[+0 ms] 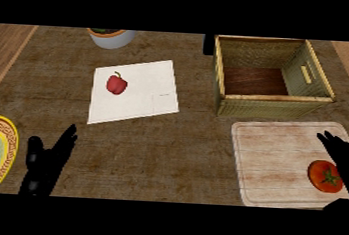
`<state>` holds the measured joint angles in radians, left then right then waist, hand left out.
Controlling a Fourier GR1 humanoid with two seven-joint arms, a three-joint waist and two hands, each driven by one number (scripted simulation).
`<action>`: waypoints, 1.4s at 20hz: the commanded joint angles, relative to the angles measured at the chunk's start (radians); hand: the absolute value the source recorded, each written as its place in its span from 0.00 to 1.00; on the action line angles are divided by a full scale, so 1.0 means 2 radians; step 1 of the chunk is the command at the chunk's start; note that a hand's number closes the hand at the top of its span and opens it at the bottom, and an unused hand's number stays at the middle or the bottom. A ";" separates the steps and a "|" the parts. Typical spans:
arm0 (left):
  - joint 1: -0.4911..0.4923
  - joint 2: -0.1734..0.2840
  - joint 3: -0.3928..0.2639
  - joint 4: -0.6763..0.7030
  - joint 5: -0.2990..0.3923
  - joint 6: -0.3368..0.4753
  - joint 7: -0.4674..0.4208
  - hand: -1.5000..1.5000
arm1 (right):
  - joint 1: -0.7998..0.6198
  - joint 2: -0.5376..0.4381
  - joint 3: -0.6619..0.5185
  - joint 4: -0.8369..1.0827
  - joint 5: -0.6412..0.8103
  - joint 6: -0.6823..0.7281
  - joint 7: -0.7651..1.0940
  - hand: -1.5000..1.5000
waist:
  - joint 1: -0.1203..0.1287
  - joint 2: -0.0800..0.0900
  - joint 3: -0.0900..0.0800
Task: Pick the tomato from the cutting board and place it in the basket
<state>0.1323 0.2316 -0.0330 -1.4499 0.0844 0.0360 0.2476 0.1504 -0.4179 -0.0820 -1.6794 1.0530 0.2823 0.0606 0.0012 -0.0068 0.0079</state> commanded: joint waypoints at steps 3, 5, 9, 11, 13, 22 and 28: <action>-0.019 0.000 0.014 0.025 0.003 -0.015 0.025 0.50 | -0.005 0.008 -0.004 0.029 0.016 -0.020 -0.021 0.00 | -0.001 0.003 -0.004; 0.012 -0.018 0.002 0.026 -0.016 0.002 0.001 0.50 | -0.011 0.031 0.013 0.047 0.033 -0.044 -0.013 0.00 | 0.000 0.003 -0.004; -0.019 -0.005 0.019 0.028 0.005 -0.022 0.030 0.50 | 0.021 -0.007 -0.016 0.070 0.025 -0.074 -0.080 1.00 | -0.003 0.003 -0.004; 0.027 -0.017 0.005 0.014 -0.012 -0.014 -0.004 0.50 | 0.010 -0.002 0.013 0.040 0.055 -0.070 -0.062 1.00 | 0.000 0.003 -0.004; 0.024 -0.009 0.009 0.004 -0.012 -0.021 0.009 0.50 | -0.034 -0.027 -0.015 0.082 0.052 -0.066 -0.073 1.00 | 0.002 0.003 -0.004; 0.016 -0.031 0.007 -0.006 -0.028 -0.013 0.018 0.50 | -0.008 -0.002 0.005 0.050 0.098 -0.099 -0.073 1.00 | -0.001 0.003 -0.004; 0.002 -0.027 0.001 0.004 -0.030 -0.016 0.018 0.50 | -0.072 0.203 0.239 -0.015 0.184 0.033 0.102 1.00 | 0.025 0.004 -0.008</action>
<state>0.1306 0.1936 -0.0090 -1.4713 0.0345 0.0013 0.2595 0.0574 -0.1801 0.2044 -1.6659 1.3594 0.2388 0.1339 0.0231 -0.0052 -0.0001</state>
